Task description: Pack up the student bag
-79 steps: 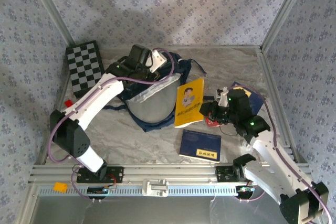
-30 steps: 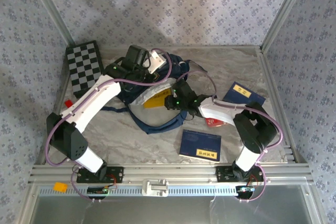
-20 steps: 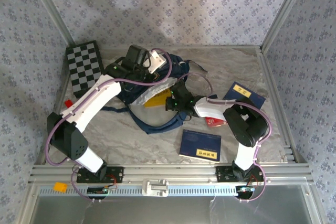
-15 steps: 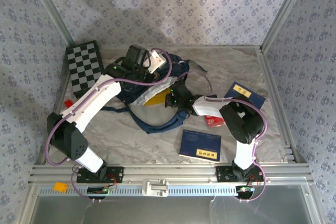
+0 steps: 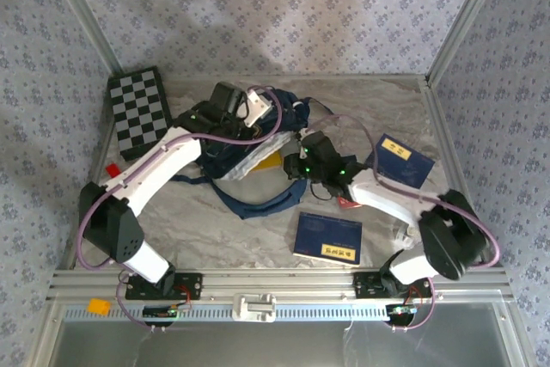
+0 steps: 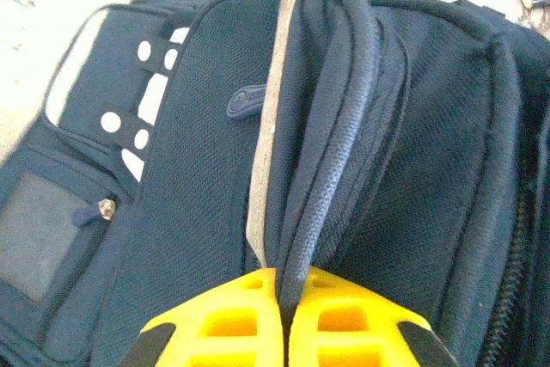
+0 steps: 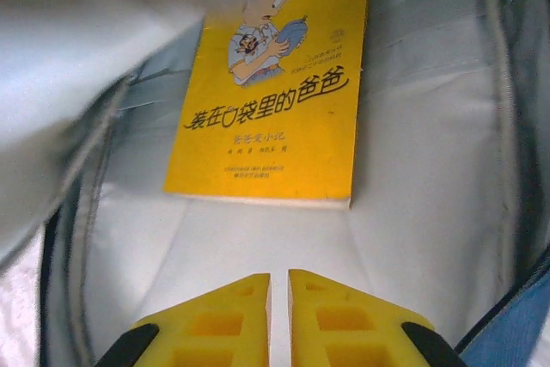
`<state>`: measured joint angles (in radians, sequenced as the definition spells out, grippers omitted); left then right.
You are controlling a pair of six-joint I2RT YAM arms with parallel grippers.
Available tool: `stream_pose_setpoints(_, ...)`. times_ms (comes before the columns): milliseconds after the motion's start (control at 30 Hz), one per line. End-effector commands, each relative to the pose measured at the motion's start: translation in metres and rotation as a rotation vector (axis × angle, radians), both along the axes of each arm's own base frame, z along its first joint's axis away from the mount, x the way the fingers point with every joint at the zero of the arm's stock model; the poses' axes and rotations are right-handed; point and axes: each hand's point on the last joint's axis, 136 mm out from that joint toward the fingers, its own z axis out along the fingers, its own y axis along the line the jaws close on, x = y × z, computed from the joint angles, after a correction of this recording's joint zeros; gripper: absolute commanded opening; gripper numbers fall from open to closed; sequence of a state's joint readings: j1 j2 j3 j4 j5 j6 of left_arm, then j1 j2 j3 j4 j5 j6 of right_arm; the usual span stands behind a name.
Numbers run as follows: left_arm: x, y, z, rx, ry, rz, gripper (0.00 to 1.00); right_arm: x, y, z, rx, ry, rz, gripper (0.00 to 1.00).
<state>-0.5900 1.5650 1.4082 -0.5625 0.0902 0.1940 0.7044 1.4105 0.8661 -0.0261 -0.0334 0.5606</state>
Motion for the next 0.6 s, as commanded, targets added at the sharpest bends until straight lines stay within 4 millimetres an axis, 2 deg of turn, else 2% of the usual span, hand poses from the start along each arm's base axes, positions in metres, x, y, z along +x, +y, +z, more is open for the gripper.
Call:
stream_pose_setpoints(0,-0.002,-0.003,-0.006,-0.077,0.024,0.053,0.0,-0.029,-0.041,-0.016,-0.118,0.11,-0.067,0.17)
stream_pose_setpoints(133,-0.017,-0.008,-0.035,-0.058,0.106,0.094,0.13,-0.051,-0.075,-0.018,-0.154,0.197,-0.161,0.23)
stream_pose_setpoints(233,-0.03,-0.009,-0.048,-0.045,0.166,0.15,0.28,-0.071,-0.099,-0.026,-0.191,0.298,-0.212,0.26)
stream_pose_setpoints(400,-0.067,-0.009,-0.049,-0.131,0.267,0.257,0.45,-0.102,-0.131,-0.036,-0.225,0.397,-0.297,0.34)
stream_pose_setpoints(500,-0.096,-0.013,-0.049,-0.252,0.364,0.302,0.5,-0.119,-0.146,-0.04,-0.211,0.447,-0.353,0.49)
stream_pose_setpoints(567,-0.118,-0.02,-0.049,-0.332,0.416,0.312,0.52,-0.129,-0.157,-0.045,-0.215,0.48,-0.389,0.54)
